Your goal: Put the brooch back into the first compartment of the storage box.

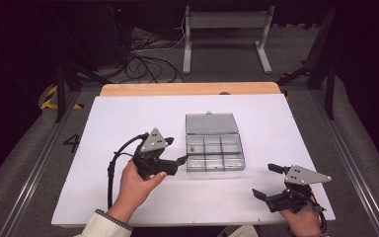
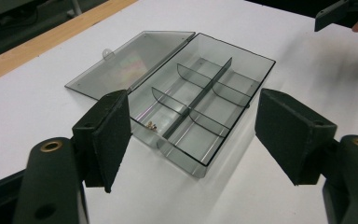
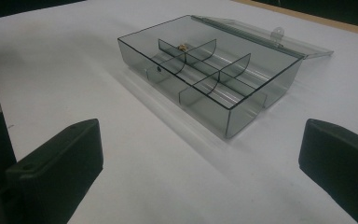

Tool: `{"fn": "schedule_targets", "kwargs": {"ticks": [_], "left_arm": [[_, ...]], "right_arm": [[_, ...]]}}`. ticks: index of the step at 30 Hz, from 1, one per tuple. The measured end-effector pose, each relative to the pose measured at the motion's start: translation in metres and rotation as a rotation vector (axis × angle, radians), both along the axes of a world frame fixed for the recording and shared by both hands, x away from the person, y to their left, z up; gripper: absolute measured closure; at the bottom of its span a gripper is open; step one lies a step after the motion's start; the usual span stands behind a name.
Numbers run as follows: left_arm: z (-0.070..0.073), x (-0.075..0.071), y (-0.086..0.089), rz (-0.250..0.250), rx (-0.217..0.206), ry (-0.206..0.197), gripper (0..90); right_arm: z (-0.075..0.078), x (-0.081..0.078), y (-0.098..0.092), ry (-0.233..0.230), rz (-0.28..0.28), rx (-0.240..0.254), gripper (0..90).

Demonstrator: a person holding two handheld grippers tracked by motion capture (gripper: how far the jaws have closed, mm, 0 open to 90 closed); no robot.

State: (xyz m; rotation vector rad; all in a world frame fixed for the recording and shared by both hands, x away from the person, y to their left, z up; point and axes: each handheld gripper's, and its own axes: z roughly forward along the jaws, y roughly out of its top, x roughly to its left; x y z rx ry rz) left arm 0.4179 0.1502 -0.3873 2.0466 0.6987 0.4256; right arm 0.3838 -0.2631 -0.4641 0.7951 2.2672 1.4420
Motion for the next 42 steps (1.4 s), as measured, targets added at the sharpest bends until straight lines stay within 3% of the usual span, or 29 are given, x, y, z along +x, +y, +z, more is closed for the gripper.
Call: {"fn": "schedule_targets", "kwargs": {"ticks": [18, 33, 38, 42], "left_arm": [[-0.011, -0.030, 0.043, 0.057, -0.076, -0.041, 20.5], [-0.034, -0.051, 0.077, 0.132, -0.108, -0.069, 18.9], [-0.044, -0.056, 0.086, 0.157, -0.127, -0.050, 18.0], [-0.053, -0.064, 0.094, 0.181, -0.112, -0.055, 17.0]], "right_arm": [[-0.001, 0.000, 0.001, 0.002, -0.001, -0.001, 0.4], [-0.001, 0.000, 0.001, 0.003, 0.000, -0.002, 0.4], [-0.001, 0.000, 0.002, 0.005, 0.002, -0.005, 0.4], [-0.001, 0.000, 0.000, 0.004, 0.001, -0.003, 0.4]]}}
